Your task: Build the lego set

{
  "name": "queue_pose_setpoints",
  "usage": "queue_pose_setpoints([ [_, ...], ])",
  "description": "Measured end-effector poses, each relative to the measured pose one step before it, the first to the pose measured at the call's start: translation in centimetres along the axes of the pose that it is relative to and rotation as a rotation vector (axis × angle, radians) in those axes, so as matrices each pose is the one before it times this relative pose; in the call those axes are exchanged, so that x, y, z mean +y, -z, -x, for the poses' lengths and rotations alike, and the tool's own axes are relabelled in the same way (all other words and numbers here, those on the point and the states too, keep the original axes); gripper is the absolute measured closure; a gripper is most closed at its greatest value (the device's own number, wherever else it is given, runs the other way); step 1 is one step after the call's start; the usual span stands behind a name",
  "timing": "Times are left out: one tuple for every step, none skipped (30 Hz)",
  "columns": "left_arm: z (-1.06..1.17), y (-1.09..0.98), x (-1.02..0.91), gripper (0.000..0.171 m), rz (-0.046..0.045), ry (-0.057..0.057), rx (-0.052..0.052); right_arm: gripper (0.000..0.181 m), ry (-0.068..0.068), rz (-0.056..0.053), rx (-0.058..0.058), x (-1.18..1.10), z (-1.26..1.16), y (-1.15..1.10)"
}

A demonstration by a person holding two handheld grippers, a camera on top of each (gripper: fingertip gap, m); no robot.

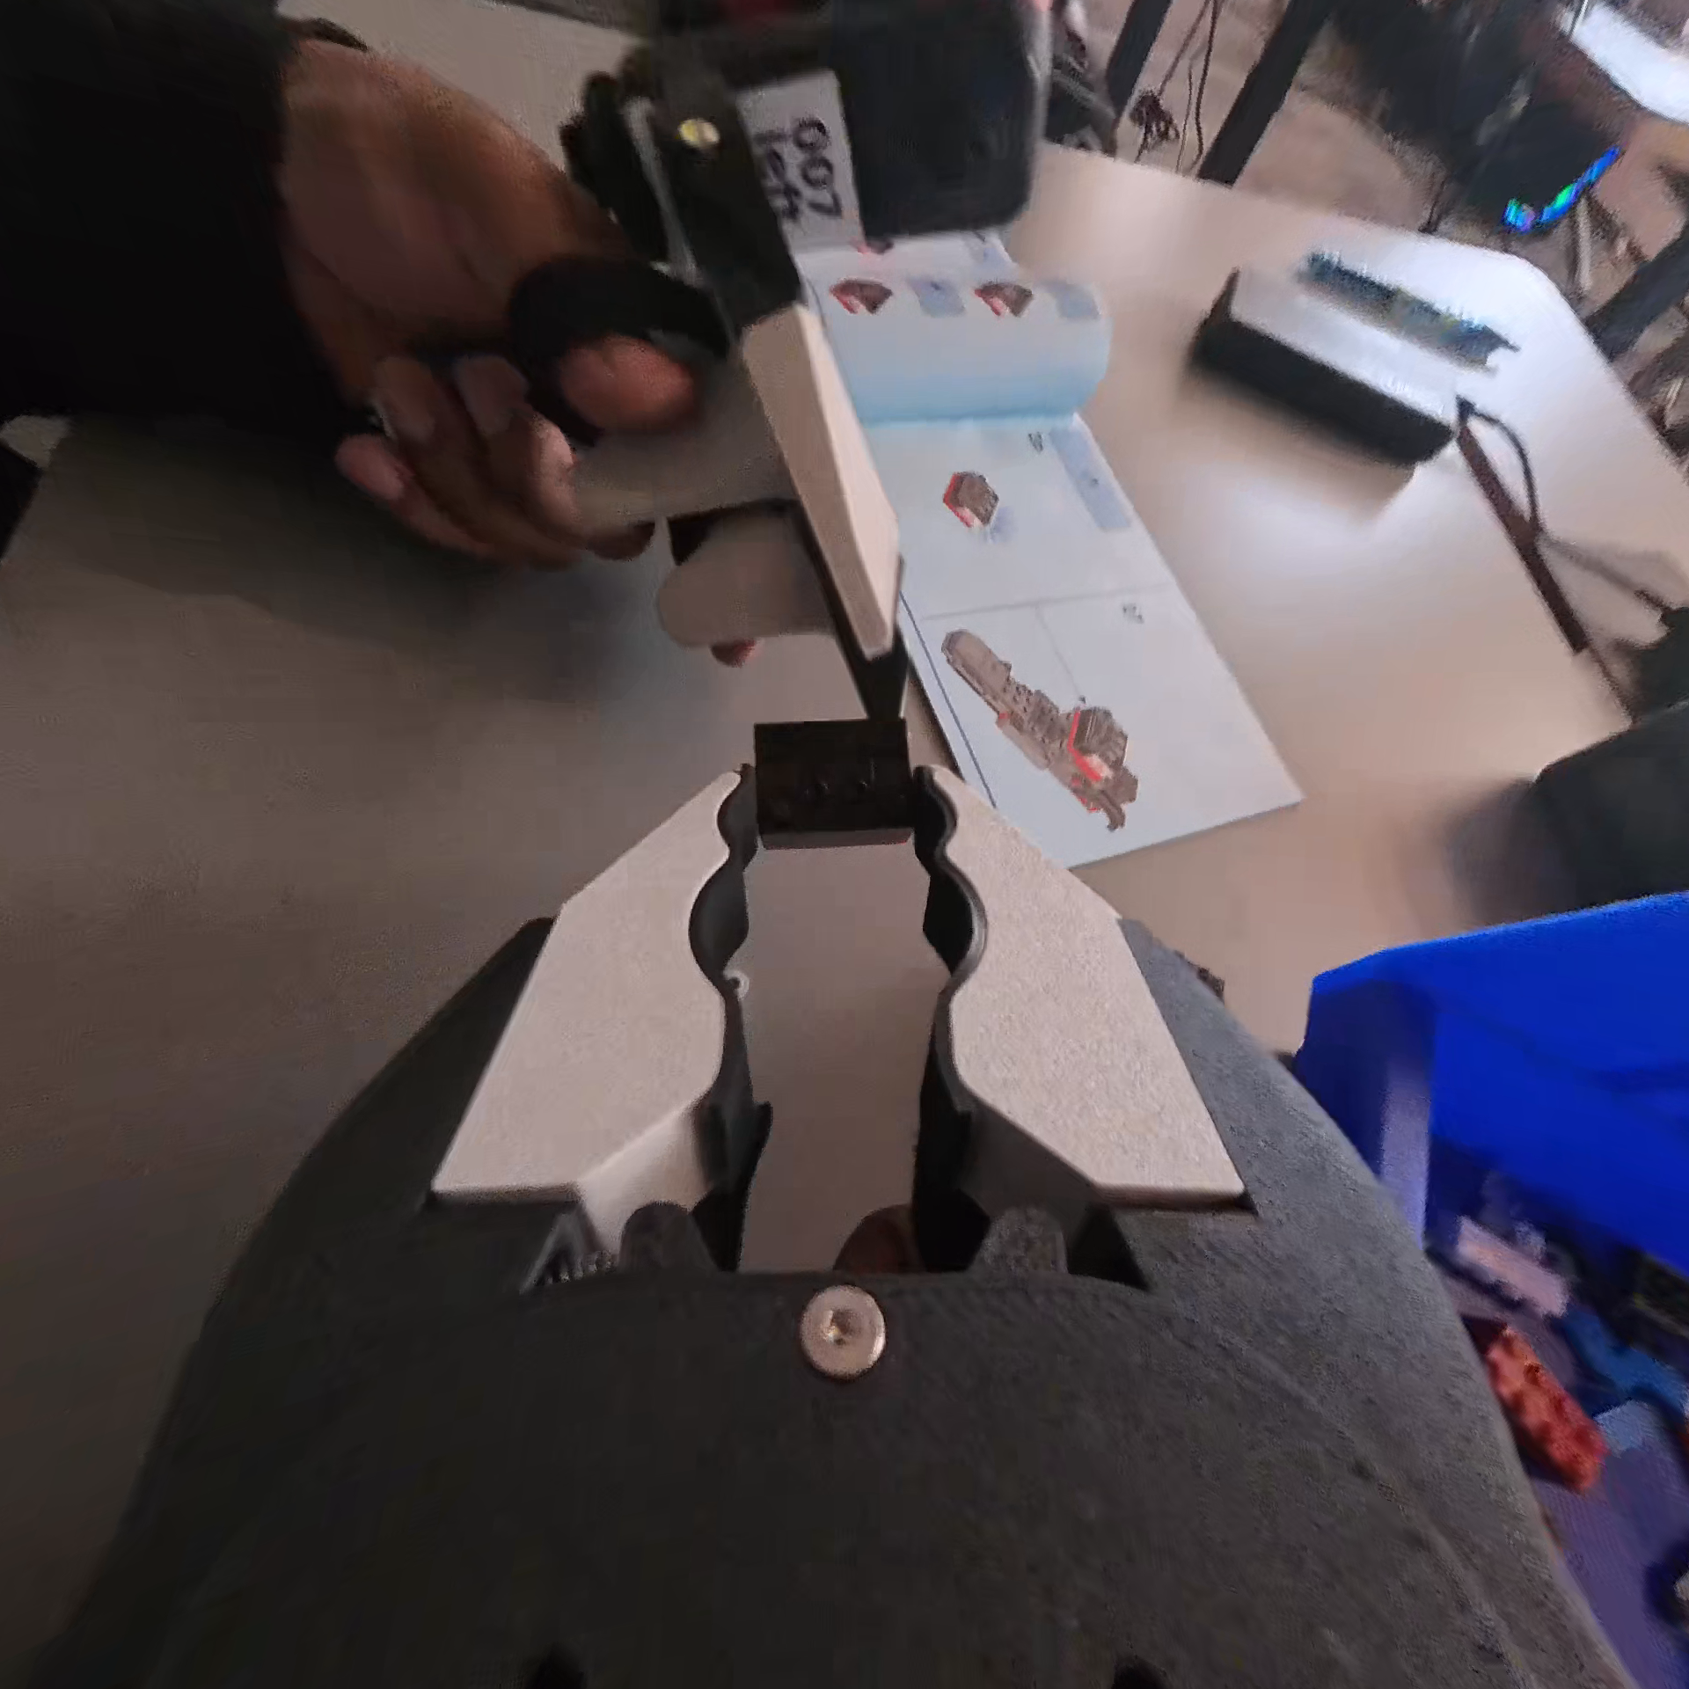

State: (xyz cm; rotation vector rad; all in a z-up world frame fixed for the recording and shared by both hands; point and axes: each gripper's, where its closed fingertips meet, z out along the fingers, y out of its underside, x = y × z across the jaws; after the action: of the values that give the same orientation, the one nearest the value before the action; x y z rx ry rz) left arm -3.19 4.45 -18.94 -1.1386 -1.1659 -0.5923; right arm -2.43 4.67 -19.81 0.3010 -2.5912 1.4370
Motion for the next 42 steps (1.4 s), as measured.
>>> queue_pose_setpoints([
  [-0.041,-0.347,0.255,0.132,0.01409,0.0069,0.0037,0.145,0.0381,-0.0030,0.0006,-0.159,0.235,-0.058],
  [-0.049,-0.262,0.272,0.133,0.01480,-0.0007,0.0004,0.145,0.0334,-0.0023,0.0011,-0.141,0.202,-0.061],
  [-0.076,-0.174,0.252,0.138,0.01185,-0.0026,0.0021,0.145,0.0271,-0.0063,0.0033,-0.185,0.103,-0.052],
  [-0.132,-0.110,0.192,0.147,0.00773,-0.0018,0.0067,0.145,0.0202,-0.0115,0.0035,-0.245,0.055,-0.015],
  [-0.188,-0.048,0.064,0.153,-0.00015,0.0005,0.0111,0.145,0.0113,-0.0135,0.0048,-0.262,-0.039,0.022],
  [-0.150,0.017,-0.112,0.153,-0.01082,0.0049,0.0119,0.145,0.0028,-0.0118,0.0054,-0.222,-0.092,0.052],
  [-0.176,0.070,-0.208,0.154,-0.01612,0.0046,0.0145,0.145,-0.0056,-0.0120,0.0106,-0.213,-0.199,0.047],
  [-0.154,0.088,-0.338,0.153,-0.02588,0.0032,0.0114,0.145,-0.0155,-0.0117,0.0198,-0.218,-0.338,0.019],
  [-0.130,0.174,-0.634,0.154,-0.04762,0.0024,0.0088,0.144,-0.0263,-0.0075,0.0378,-0.190,-0.609,-0.014],
  [-0.118,0.259,-0.864,0.154,-0.06556,0.0054,0.0093,0.141,-0.0443,-0.0074,0.0508,-0.189,-0.801,-0.034],
  [0.072,0.274,-0.803,0.154,-0.06848,0.0177,0.0008,0.136,-0.0630,-0.0153,0.0461,-0.365,-0.679,-0.071],
  [-0.061,0.269,-0.795,0.154,-0.07364,0.0186,0.0110,0.132,-0.0687,-0.0243,0.0320,-0.505,-0.355,-0.121],
  [-0.378,0.175,-0.627,0.154,-0.06695,0.0179,0.0305,0.132,-0.0565,-0.0228,0.0157,-0.459,0.067,-0.202],
  [-0.325,0.098,-0.393,0.153,-0.05485,0.0200,0.0260,0.132,-0.0328,-0.0078,0.0157,-0.208,0.225,-0.294],
  [-0.027,0.054,-0.217,0.154,-0.04444,0.0193,0.0054,0.132,-0.0083,0.0071,0.0347,0.046,0.014,-0.376],
  [-0.003,-0.016,-0.045,0.154,-0.03058,0.0157,0.0046,0.132,0.0119,0.0138,0.0400,0.151,-0.069,-0.350],
  [-0.092,-0.065,0.061,0.154,-0.01967,0.0128,0.0106,0.133,0.0195,0.0122,0.0412,0.142,-0.152,-0.267],
  [0.009,-0.050,0.048,0.154,-0.01730,0.0097,0.0022,0.137,0.0183,0.0047,0.0348,0.036,-0.182,-0.148],
  [0.010,-0.036,0.036,0.154,-0.01350,0.0055,0.0017,0.145,0.0148,-0.0020,0.0193,-0.024,-0.088,-0.040],
  [-0.086,-0.007,-0.048,0.154,-0.01184,0.0056,0.0094,0.146,0.0116,-0.0058,0.0058,-0.047,-0.036,0.013],
  [-0.122,-0.027,0.032,0.154,0.00210,0.0095,0.0132,0.146,0.0072,-0.0099,-0.0048,-0.080,-0.016,0.077],
  [-0.151,-0.036,0.029,0.153,0.00806,0.0108,0.0167,0.146,-0.0005,-0.0127,-0.0081,-0.115,-0.047,0.113],
  [-0.184,-0.029,0.005,0.152,0.00911,0.0083,0.0170,0.146,-0.0052,-0.0125,-0.0041,-0.104,-0.142,0.110],
  [-0.224,-0.013,-0.068,0.150,0.00341,0.0048,0.0157,0.146,-0.0055,-0.0092,0.0022,-0.056,-0.270,0.106],
  [-0.107,-0.009,0.002,0.150,0.00576,0.0015,0.0059,0.147,-0.0040,-0.0091,-0.0006,-0.069,-0.217,0.096],
  [-0.014,-0.029,0.098,0.151,0.00933,-0.0022,-0.0011,0.147,-0.0035,-0.0097,-0.0075,-0.087,-0.076,0.080],
  [0.001,-0.041,0.119,0.152,0.00796,-0.0040,-0.0024,0.147,-0.0013,-0.0069,-0.0083,-0.055,-0.011,0.037],
  [-0.032,-0.037,0.100,0.152,0.00465,-0.0001,0.0015,0.147,0.0026,-0.0037,-0.0023,-0.029,-0.023,0.021],
  [-0.017,-0.008,0.047,0.152,0.00007,0.0054,0.0037,0.147,0.0083,-0.0016,-0.0046,-0.002,0.051,-0.004],
  [0.037,0.039,-0.030,0.152,-0.00330,0.0076,0.0025,0.147,0.0124,-0.0018,-0.0067,-0.030,0.116,0.012],
  [0.025,0.053,-0.018,0.153,-0.00097,0.0084,0.0040,0.147,0.0117,-0.0012,-0.0077,-0.020,0.126,0.013],
  [0.001,0.051,-0.034,0.154,-0.00253,0.0048,0.0033,0.147,0.0067,0.0001,-0.0032,0.002,0.065,-0.002],
  [0.034,0.044,-0.006,0.155,-0.00192,-0.0009,-0.0014,0.147,0.0029,-0.0001,-0.0029,0.023,0.032,-0.017],
  [0.001,0.028,0.023,0.155,-0.00062,-0.0074,-0.0021,0.147,-0.0014,-0.0020,-0.0042,-0.003,0.037,0.001],
  [-0.020,0.034,0.015,0.155,0.00101,-0.0120,-0.0033,0.147,-0.0045,-0.0026,-0.0062,-0.017,0.040,-0.002],
  [0.036,0.035,0.018,0.155,0.00011,-0.0158,-0.0104,0.147,-0.0042,0.0021,-0.0074,0.030,0.044,-0.009],
  [0.080,0.043,-0.020,0.155,-0.00254,-0.0197,-0.0161,0.147,-0.0029,0.0076,-0.0077,0.080,0.032,0.005],
  [0.039,0.095,-0.192,0.155,-0.01174,-0.0174,-0.0137,0.147,-0.0009,0.0088,-0.0076,0.047,-0.001,0.094],
  [0.034,0.181,-0.309,0.155,-0.01419,-0.0124,-0.0132,0.144,-0.0013,0.0100,-0.0081,0.005,-0.107,0.261],
  [0.234,0.209,-0.261,0.155,-0.00466,-0.0088,-0.0245,0.140,-0.0048,0.0185,-0.0108,0.135,-0.192,0.461],
  [0.428,0.259,-0.207,0.154,0.00297,-0.0094,-0.0374,0.141,-0.0126,0.0334,-0.0144,0.470,-0.249,0.643],
  [0.415,0.303,-0.247,0.155,0.00224,-0.0100,-0.0365,0.142,-0.0269,0.0473,-0.0146,0.859,-0.306,0.766],
])
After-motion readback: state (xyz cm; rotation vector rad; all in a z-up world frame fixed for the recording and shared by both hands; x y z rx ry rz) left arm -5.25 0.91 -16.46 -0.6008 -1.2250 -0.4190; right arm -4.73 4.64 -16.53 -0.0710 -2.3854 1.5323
